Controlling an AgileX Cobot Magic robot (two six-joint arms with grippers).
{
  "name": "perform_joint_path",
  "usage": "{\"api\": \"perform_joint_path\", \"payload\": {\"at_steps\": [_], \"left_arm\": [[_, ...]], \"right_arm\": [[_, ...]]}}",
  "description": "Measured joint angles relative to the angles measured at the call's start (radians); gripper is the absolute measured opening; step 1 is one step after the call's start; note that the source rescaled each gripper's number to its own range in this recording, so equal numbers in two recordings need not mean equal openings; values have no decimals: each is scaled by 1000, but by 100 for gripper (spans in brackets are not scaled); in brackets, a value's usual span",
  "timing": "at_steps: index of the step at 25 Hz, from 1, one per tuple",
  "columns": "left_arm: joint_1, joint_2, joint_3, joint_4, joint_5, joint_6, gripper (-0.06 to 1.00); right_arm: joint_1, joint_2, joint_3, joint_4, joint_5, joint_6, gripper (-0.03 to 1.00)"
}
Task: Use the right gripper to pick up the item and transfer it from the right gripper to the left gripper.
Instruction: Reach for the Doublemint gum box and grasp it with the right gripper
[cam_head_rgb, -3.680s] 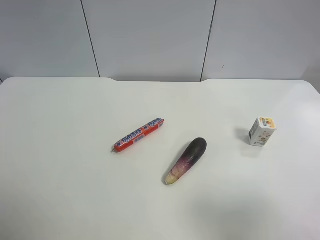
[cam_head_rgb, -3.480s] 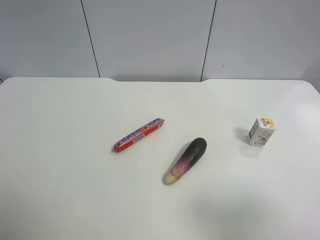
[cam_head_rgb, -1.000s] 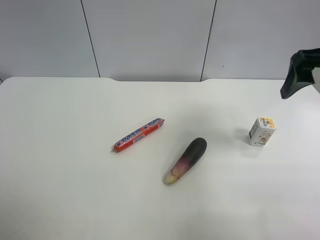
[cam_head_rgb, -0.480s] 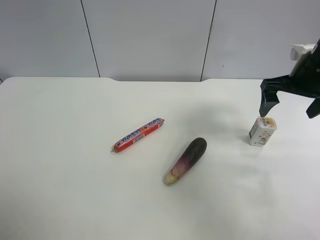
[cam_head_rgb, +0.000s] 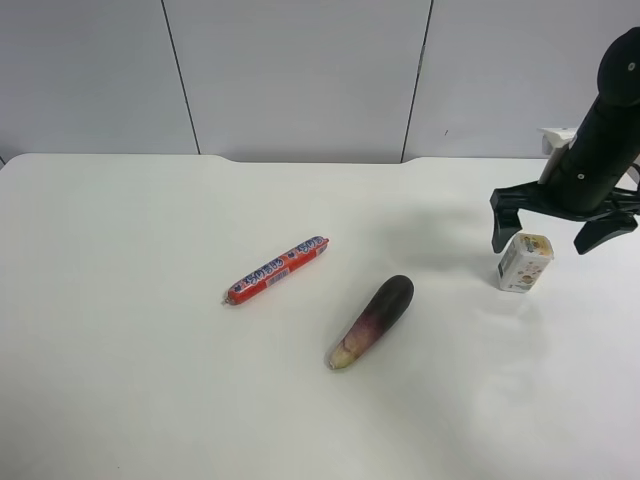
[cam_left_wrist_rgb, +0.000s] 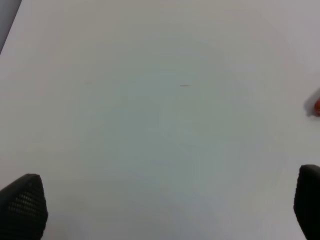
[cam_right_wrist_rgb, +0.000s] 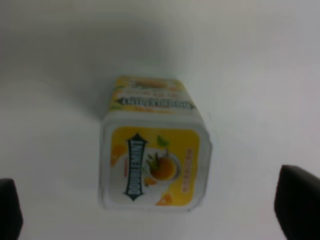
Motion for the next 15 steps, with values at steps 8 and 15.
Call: {"api": "perform_joint_path", "payload": {"at_steps": [8,15], "left_arm": [[0,0,0,0,0,0,100],[0,0,0,0,0,0,100]], "right_arm": [[0,60,0,-2,-59,0,100],[0,62,0,-11,-78,0,100]]}}
